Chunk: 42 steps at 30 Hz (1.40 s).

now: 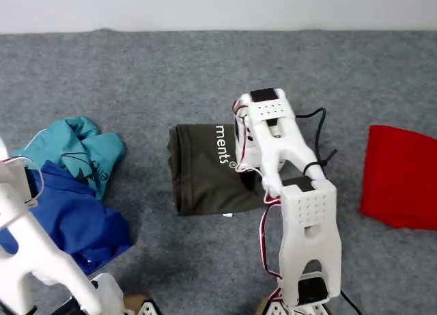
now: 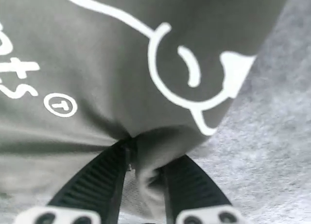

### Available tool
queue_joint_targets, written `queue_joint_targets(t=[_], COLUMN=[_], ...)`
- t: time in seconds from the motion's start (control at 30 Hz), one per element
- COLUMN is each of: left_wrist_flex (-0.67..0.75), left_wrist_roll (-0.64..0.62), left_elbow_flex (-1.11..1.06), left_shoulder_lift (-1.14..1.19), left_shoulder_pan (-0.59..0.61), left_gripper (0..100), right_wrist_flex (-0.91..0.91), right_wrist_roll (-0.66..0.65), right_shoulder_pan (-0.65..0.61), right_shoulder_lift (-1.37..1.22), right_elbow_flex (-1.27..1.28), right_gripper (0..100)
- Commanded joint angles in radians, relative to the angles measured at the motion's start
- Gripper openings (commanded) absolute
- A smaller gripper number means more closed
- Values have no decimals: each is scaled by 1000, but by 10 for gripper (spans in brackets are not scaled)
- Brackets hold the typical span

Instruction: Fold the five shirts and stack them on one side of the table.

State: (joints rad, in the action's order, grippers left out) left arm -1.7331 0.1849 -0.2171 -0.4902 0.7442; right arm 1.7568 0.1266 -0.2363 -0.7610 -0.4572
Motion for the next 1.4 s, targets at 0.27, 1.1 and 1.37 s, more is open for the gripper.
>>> queue_joint_targets(t=[0.27, 1.1, 1.37], left_wrist_flex=[9, 3, 3], left_wrist_roll=[9, 9, 9], left_elbow_flex=[2, 1, 1], left_shoulder_lift=[-20, -18, -18], left_shoulder_pan=[-6, -6, -6], left_gripper=[6, 6, 6], right_wrist_flex=[-13, -509, -262], right_wrist_roll=[-844, -1023, -878], right_shoulder_pan=[351, 337, 262], right_shoulder_lift=[259, 318, 395], right_elbow_flex=[-15, -15, -15], right_gripper=[9, 214, 166])
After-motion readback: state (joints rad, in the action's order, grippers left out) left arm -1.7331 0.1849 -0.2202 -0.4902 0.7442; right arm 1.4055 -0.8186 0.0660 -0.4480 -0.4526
